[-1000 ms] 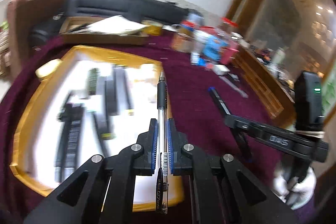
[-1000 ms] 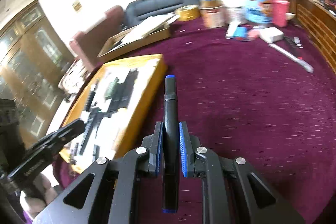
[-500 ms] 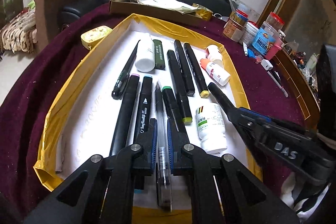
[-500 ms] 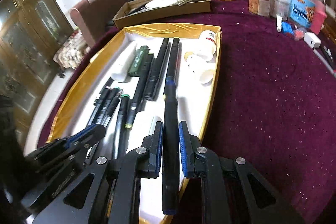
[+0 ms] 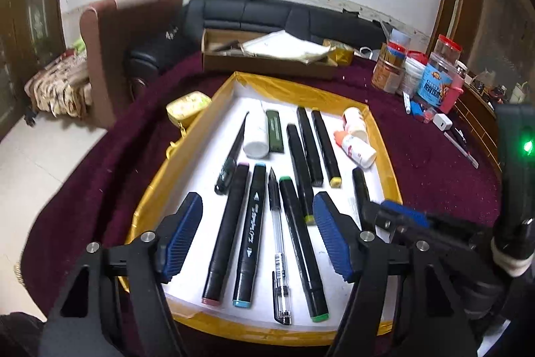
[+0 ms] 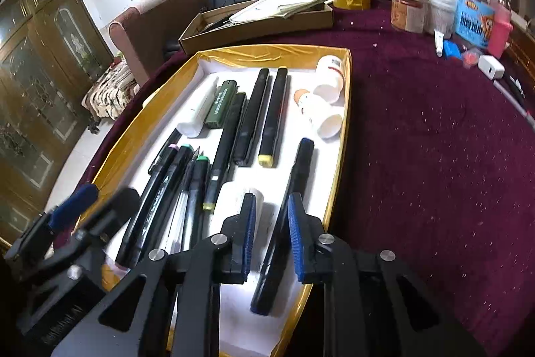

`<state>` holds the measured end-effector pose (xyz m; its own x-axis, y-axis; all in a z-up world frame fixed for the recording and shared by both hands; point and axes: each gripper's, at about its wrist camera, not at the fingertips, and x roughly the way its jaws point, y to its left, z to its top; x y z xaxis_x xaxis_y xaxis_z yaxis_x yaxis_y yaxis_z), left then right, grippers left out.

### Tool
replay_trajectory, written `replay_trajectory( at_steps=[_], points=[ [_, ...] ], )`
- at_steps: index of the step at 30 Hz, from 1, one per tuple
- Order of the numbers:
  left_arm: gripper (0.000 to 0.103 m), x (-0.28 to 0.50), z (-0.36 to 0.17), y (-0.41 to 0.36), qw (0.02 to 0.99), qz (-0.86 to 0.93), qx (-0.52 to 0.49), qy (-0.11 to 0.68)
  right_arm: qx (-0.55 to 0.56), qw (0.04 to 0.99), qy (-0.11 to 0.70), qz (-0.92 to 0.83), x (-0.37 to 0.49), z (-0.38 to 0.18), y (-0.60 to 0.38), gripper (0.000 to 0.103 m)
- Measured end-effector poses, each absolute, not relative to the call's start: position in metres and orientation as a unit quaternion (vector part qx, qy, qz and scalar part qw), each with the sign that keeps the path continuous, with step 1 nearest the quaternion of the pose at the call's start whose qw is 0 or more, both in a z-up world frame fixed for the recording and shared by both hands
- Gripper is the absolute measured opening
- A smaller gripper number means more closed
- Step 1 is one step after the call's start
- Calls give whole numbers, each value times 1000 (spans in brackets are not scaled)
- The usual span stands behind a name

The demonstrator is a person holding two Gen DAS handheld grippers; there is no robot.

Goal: Organize rigid objects
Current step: 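Lower the pen and blue-capped marker into the tray and open both tools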

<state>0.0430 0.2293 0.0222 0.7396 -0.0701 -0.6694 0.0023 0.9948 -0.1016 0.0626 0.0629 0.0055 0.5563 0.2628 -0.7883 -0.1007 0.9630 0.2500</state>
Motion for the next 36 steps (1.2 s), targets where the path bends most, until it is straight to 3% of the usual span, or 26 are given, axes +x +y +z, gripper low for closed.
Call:
replay_trajectory(
  at_steps=[5, 17, 36],
  points=[
    [73, 36, 32, 223, 940, -12, -24, 341, 100, 879, 455, 104, 56, 8, 58, 18],
    [73, 22, 39, 202, 937, -22, -4, 348, 117, 889, 430, 104, 33, 23, 41, 29],
    [75, -2, 48, 152, 936, -38, 49, 345, 131, 902, 405, 76, 1, 27, -7, 31]
  ],
)
